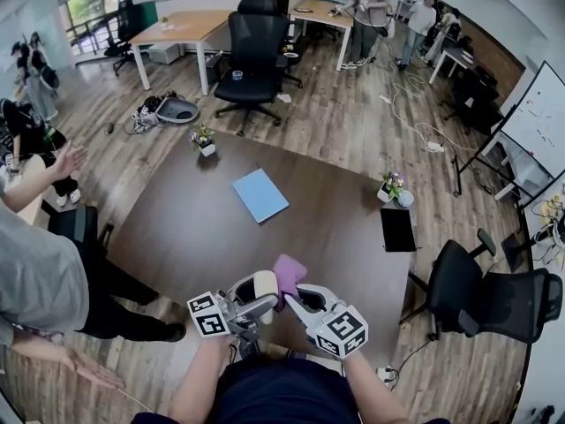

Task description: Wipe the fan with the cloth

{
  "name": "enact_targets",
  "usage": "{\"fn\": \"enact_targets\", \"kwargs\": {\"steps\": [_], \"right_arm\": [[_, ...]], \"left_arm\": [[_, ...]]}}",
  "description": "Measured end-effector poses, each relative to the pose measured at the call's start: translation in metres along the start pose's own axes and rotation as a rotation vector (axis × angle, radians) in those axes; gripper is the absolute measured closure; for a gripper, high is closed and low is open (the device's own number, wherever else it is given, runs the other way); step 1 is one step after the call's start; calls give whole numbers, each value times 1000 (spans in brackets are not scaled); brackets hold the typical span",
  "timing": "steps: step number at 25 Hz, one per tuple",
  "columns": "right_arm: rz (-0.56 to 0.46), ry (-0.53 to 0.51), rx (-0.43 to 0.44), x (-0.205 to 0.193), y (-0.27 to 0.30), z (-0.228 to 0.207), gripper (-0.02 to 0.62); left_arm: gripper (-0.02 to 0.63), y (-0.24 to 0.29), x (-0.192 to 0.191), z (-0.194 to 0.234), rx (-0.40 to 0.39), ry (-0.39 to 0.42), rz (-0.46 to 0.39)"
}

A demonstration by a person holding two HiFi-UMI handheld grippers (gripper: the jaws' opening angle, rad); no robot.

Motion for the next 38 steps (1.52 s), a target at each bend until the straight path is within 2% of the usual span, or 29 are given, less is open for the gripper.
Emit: {"fn": "enact_targets", "kwargs": {"steps": [10,19,33,38], "right_arm": [[30,-1,41,-10,4,20,532],[47,-2,77,-15,1,29,532],[60,-55,164,-7,2,52,532],[55,-37,178,-8,3,54,532]], "left_arm": [[229,0,22,4,32,-23,-85],[230,-2,26,11,69,-41,-110],[229,-6,30,19,110,-49,-115],[229,-5,27,19,107,-55,-102]]}}
Point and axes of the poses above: the fingertips, and each gripper's own axes: y forward along the fingers, z to its left, x out of its top, the point moved 4 cm from there along -y, backward along the fingers, and after that the axes turned 3 degrees about -z, right-handed, at the moved point
